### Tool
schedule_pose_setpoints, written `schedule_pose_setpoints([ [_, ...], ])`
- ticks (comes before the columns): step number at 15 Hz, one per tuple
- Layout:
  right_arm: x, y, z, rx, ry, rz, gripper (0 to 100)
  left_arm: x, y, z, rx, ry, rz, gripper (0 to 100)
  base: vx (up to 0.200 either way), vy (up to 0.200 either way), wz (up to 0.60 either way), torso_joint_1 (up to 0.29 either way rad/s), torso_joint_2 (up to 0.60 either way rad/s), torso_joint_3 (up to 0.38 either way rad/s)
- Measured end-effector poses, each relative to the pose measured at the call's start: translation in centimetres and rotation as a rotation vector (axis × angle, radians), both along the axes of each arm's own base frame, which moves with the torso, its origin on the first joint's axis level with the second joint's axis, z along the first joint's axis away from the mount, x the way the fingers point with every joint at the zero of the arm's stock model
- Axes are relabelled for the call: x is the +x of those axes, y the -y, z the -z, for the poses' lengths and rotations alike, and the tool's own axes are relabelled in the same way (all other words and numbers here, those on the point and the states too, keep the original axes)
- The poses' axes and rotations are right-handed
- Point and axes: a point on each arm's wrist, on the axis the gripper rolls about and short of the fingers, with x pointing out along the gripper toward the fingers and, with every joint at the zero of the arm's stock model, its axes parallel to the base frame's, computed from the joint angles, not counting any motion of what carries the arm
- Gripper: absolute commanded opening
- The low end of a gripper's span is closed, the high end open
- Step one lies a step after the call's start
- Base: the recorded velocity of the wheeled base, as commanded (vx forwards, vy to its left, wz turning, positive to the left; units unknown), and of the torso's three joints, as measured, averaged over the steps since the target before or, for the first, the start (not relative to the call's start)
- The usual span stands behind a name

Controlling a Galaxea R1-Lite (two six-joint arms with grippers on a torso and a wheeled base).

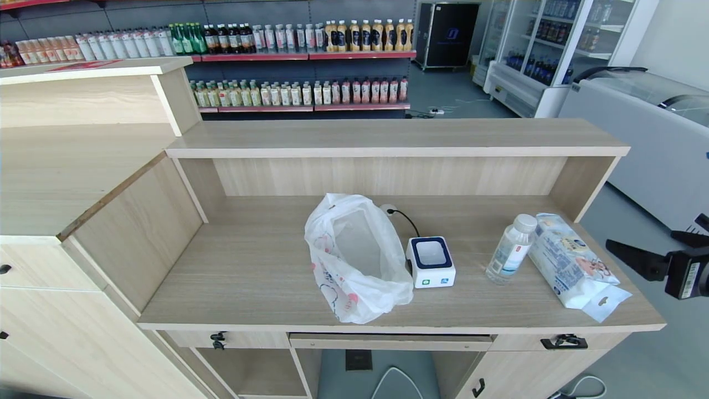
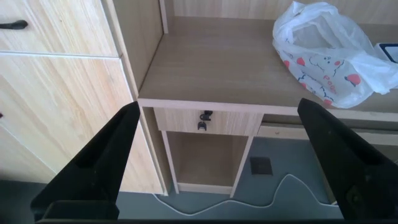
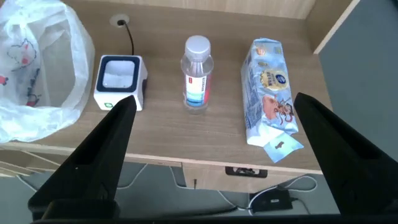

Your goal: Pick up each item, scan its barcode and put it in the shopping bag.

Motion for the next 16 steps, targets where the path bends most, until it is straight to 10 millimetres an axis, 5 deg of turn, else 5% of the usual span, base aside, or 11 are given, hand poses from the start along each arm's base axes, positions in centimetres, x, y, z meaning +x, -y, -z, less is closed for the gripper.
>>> schedule_pose_setpoints([
  [7,4.7,2.0,7.1,-0.064,-0.105,0.019,100,0.0,0.0,0.0,0.000,0.000,0.000,100,0.000,0.000,0.00,0.000,0.00,0.000],
  [16,11.6,4.2,11.3,-0.076,-0.080,0.041,100,0.0,0.0,0.0,0.000,0.000,0.001,100,0.000,0.000,0.00,0.000,0.00,0.000],
])
